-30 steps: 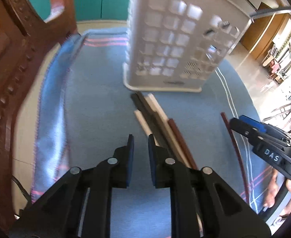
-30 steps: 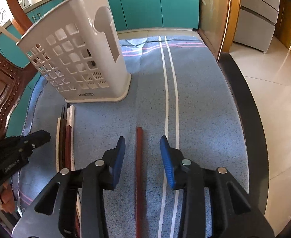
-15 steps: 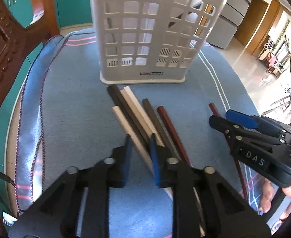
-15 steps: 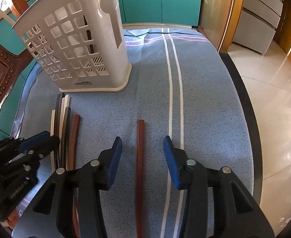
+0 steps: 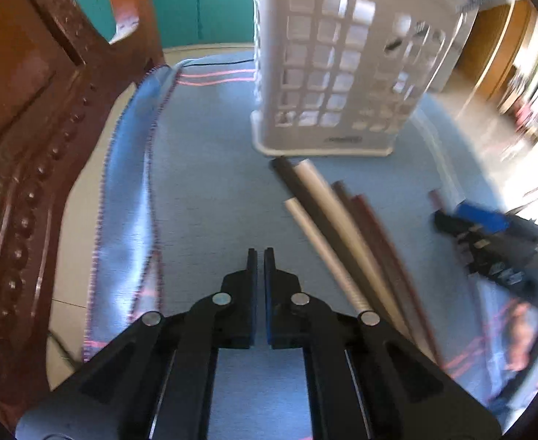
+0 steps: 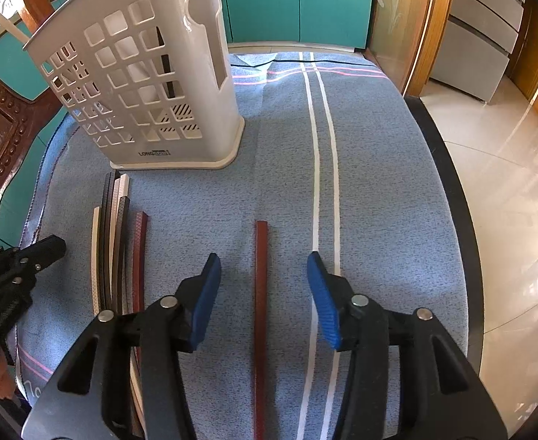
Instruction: Organize utensils
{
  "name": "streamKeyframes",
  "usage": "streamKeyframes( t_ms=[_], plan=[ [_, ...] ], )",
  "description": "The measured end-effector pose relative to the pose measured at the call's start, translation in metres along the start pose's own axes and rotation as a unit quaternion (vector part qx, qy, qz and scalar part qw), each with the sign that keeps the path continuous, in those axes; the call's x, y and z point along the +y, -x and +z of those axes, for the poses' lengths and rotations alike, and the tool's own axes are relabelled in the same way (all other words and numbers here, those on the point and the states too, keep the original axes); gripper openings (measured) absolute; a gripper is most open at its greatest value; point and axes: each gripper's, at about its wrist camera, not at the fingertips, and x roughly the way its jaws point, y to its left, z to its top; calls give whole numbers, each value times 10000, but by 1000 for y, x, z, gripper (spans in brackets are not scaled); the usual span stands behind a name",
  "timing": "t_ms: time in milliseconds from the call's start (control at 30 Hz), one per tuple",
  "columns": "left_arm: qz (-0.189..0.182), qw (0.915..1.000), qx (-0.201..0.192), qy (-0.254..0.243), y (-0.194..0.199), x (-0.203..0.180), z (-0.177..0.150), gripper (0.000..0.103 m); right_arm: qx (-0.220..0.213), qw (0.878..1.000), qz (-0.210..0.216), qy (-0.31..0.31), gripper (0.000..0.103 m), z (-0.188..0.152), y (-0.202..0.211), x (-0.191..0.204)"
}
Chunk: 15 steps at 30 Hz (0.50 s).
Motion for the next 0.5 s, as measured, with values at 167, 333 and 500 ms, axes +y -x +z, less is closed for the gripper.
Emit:
streamKeyframes(
  t_ms=[167, 333, 500],
  plan=[
    [-413, 9991, 17, 100, -1, -2, 3, 7, -54, 10000, 3, -53, 52, 0, 5, -5],
    [-690, 9975, 173, -2, -9, -18, 5, 22, -62, 10000, 15, -57, 56, 0, 8, -6],
    [-690, 9974, 183, -113, -12, -40, -5, 29, -99, 9999, 107, -30, 57, -1, 13, -5]
  ],
)
